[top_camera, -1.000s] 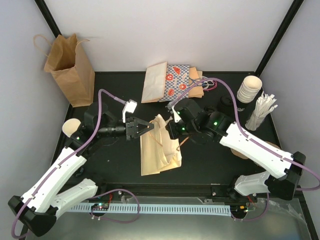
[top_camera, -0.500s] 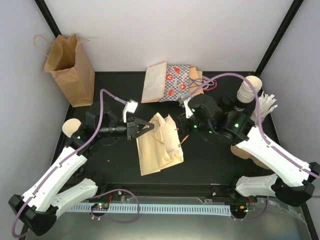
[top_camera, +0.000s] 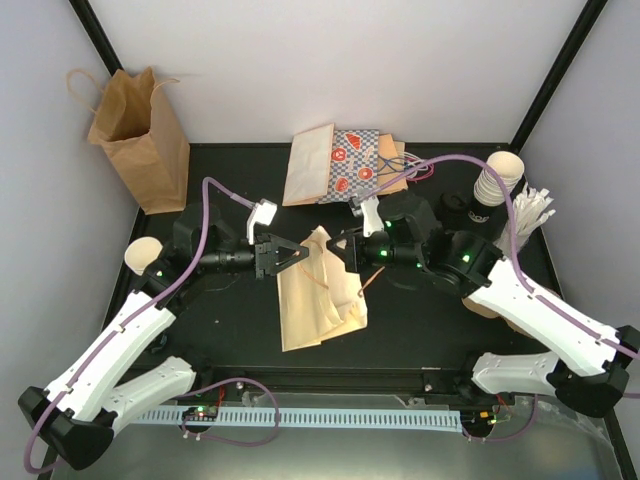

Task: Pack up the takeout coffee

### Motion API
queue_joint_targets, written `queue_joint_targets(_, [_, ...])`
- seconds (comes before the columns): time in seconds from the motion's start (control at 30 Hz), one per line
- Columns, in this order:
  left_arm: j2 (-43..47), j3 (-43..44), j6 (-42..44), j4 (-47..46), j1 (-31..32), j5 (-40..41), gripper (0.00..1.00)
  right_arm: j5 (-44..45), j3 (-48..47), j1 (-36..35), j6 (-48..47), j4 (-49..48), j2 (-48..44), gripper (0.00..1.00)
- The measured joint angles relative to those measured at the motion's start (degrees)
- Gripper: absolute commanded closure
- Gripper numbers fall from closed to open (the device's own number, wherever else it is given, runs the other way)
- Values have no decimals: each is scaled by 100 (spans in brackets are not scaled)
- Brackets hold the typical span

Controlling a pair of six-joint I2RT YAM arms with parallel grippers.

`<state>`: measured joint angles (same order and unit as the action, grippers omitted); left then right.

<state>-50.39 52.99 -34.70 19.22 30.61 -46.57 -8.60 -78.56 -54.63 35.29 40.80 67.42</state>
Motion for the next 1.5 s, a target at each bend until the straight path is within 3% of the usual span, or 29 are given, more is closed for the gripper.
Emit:
queue_joint_targets(0.47, [-87, -52, -92, -127, 0, 33, 98, 87, 1471, -164, 1751, -1082, -367, 99])
queue_joint_targets(1.07, [-111, -24, -184, -245, 0, 33, 98, 531, 2181, -326, 2120, -1211, -317, 99])
queue_joint_targets(1.5, [-138, 17, -485, -619, 0, -31, 99, 636, 2179, -407, 2118, -1139, 188, 99])
